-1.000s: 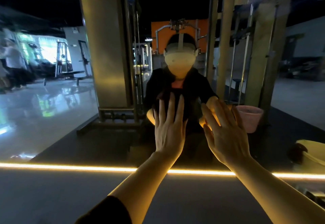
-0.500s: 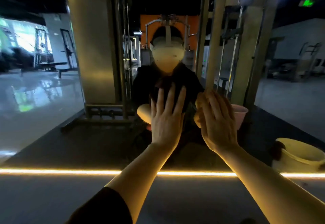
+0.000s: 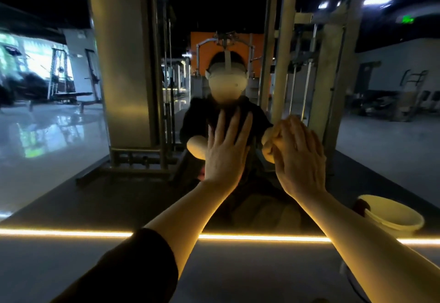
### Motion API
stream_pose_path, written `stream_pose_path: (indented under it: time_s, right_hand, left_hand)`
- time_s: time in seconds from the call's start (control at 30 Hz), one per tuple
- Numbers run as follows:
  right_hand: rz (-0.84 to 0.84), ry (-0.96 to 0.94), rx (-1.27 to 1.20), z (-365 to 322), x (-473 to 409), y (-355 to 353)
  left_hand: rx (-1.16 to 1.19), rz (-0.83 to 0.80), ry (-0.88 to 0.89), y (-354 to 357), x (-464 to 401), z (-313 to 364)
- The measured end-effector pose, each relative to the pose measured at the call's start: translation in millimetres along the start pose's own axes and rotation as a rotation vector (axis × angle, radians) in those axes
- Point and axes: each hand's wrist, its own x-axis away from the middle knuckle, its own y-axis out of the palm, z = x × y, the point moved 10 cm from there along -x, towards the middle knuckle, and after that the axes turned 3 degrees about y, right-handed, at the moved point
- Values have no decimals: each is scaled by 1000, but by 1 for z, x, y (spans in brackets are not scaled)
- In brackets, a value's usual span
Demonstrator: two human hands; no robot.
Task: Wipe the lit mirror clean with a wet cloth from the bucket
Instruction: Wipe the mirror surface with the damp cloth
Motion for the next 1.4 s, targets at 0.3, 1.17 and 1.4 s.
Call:
stream_pose_path:
  time_s: [0.3,1.17,1.4]
  right_hand:
    - [12,-108,18,20,7,-11]
    - [136,-184,-71,-22,-155,-32]
    - [201,-195,-99,-26,-150,-27]
  left_hand:
    - [96,114,-295,-7,11,-27]
    - [-38,219,-455,-118,-114,-138]
    - [-200,93,108,-66,-141,-11]
